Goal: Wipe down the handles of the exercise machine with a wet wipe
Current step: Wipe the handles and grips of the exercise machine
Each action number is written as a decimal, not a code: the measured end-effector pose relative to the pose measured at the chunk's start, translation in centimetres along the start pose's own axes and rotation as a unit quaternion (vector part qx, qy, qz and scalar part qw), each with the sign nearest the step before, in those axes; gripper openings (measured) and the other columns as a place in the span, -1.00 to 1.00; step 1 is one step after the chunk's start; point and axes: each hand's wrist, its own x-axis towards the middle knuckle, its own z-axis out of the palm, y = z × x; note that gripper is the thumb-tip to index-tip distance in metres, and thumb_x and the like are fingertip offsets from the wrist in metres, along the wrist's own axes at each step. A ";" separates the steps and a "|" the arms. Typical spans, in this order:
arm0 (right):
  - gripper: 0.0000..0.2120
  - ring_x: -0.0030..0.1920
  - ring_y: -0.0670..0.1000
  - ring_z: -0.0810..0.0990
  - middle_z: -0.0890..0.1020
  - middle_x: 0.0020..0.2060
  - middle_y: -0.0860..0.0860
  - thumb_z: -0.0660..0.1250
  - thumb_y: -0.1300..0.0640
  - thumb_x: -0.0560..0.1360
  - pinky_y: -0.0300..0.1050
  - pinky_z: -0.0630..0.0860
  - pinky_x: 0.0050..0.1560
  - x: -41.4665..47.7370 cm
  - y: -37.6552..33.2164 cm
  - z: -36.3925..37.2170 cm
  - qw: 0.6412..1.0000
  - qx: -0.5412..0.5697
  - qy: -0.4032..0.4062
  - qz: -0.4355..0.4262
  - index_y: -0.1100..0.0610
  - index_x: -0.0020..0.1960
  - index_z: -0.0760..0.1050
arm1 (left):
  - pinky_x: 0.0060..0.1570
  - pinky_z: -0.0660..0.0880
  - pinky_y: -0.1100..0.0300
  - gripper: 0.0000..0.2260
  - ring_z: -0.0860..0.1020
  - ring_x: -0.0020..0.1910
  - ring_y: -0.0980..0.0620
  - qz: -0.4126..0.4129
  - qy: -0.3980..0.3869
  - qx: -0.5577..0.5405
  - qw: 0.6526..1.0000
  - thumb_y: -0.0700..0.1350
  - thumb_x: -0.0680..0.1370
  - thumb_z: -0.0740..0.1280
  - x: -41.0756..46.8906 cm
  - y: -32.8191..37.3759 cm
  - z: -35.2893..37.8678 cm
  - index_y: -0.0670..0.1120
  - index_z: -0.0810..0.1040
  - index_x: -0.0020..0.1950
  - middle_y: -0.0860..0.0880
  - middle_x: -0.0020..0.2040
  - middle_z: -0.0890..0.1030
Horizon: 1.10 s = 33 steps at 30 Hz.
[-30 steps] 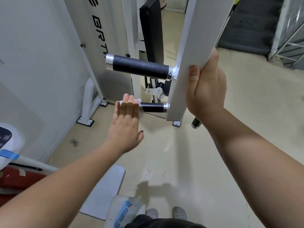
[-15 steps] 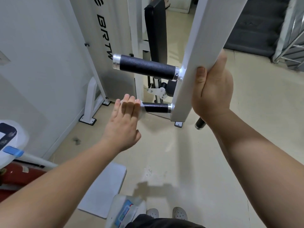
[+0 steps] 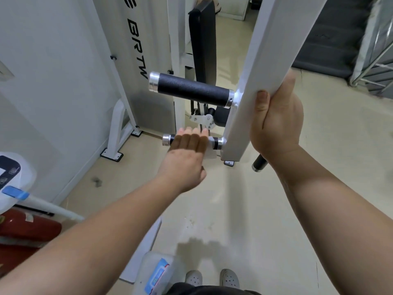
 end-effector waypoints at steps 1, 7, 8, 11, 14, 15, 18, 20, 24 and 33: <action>-0.28 -0.26 0.05 0.42 0.55 -0.17 -0.02 -0.16 -0.32 0.62 -0.11 0.19 -0.25 0.0 0.0 0.0 1.000 0.000 -0.002 0.001 0.23 0.46 0.25 | 0.56 0.04 -0.14 -0.09 0.27 0.47 -0.30 0.000 -0.002 0.011 1.000 0.10 0.35 0.39 -0.5 -0.9 0.0 -0.21 0.08 0.57 -0.25 0.46 0.30; -0.41 -0.26 0.08 0.42 0.50 -0.18 -0.05 0.00 -0.14 0.63 -0.08 0.22 -0.24 0.0 -0.3 -0.1 1.000 0.011 -0.008 0.020 0.26 0.46 0.29 | 0.53 -0.25 -0.19 -0.02 0.00 0.57 -0.32 -0.021 -0.033 0.065 0.997 0.10 0.36 0.40 -2.2 -2.2 0.2 -0.25 -0.06 0.59 -0.29 0.55 0.09; -0.42 -0.25 0.08 0.42 0.51 -0.18 -0.05 0.00 -0.14 0.63 -0.08 0.22 -0.23 0.1 -0.3 -0.2 1.000 0.010 -0.008 0.021 0.26 0.46 0.29 | 0.53 -0.25 -0.21 -0.03 0.00 0.57 -0.33 -0.029 -0.037 0.055 0.997 0.14 0.37 0.37 -1.8 -1.4 0.0 -0.24 -0.06 0.58 -0.28 0.54 0.09; -0.40 -0.24 0.05 0.41 0.56 -0.15 0.00 0.00 -0.15 0.63 -0.10 0.22 -0.22 0.1 -0.4 -0.4 1.000 0.006 -0.010 0.021 0.26 0.47 0.28 | 0.55 -0.09 -0.23 -0.10 0.14 0.51 -0.33 -0.008 -0.056 0.016 0.998 0.19 0.37 0.31 0.1 1.6 -0.7 -0.26 0.07 0.55 -0.26 0.46 0.22; -0.38 -0.24 0.03 0.40 0.61 -0.11 0.07 -0.02 -0.17 0.63 -0.13 0.18 -0.22 -0.1 -0.7 -0.5 1.000 0.001 -0.005 0.017 0.27 0.46 0.30 | 0.35 0.25 -0.13 -0.32 0.45 0.19 -0.27 -0.005 -0.030 -0.045 0.999 0.13 0.32 0.34 2.2 4.1 -1.6 -0.21 0.39 0.34 -0.18 0.19 0.46; -0.37 -0.24 0.03 0.41 0.62 -0.11 0.08 -0.02 -0.18 0.63 -0.14 0.17 -0.23 -0.2 -0.8 -0.6 1.000 0.000 -0.004 0.015 0.28 0.46 0.31 | 0.23 0.31 -0.07 -0.40 0.48 0.10 -0.24 -0.013 -0.020 -0.062 0.998 0.10 0.30 0.36 2.8 4.5 -2.0 -0.19 0.44 0.25 -0.16 0.10 0.48; -0.29 -0.27 0.09 0.43 0.61 -0.15 0.10 -0.08 -0.27 0.63 -0.11 0.17 -0.24 0.0 -0.6 -0.9 1.000 0.003 -0.006 0.011 0.30 0.44 0.33 | 0.23 0.29 -0.06 -0.41 0.46 0.14 -0.23 0.007 -0.007 -0.076 0.997 0.07 0.33 0.35 2.6 4.5 -1.8 -0.16 0.40 0.29 -0.15 0.15 0.47; -0.23 -0.28 0.05 0.39 0.60 -0.17 0.08 -0.13 -0.32 0.62 -0.11 0.15 -0.25 -0.1 -0.6 -1.1 1.000 0.003 -0.007 0.008 0.30 0.43 0.33 | 0.43 0.18 -0.11 -0.24 0.38 0.31 -0.29 0.027 0.009 -0.049 0.998 0.09 0.35 0.34 1.2 3.9 -1.0 -0.20 0.26 0.47 -0.19 0.32 0.39; -0.35 -0.27 0.04 0.40 0.59 -0.16 0.06 -0.04 -0.20 0.63 -0.11 0.16 -0.25 -0.6 -1.0 -1.0 1.000 0.005 -0.007 0.013 0.29 0.43 0.33 | 0.56 -0.25 -0.16 0.02 -0.06 0.57 -0.31 0.009 0.014 0.015 1.000 0.16 0.41 0.34 -2.2 1.6 1.3 -0.19 -0.22 0.60 -0.25 0.57 0.03; -0.43 -0.27 0.05 0.43 0.50 -0.16 -0.07 -0.02 -0.13 0.66 -0.12 0.23 -0.22 -1.2 -1.6 -1.4 0.999 0.026 -0.019 0.017 0.30 0.43 0.29 | 0.55 -0.31 -0.14 -0.19 -0.31 0.59 -0.25 -0.259 0.021 -0.111 0.959 0.10 0.50 0.00 -3.5 4.6 0.9 -0.25 -0.33 0.58 -0.29 0.60 -0.30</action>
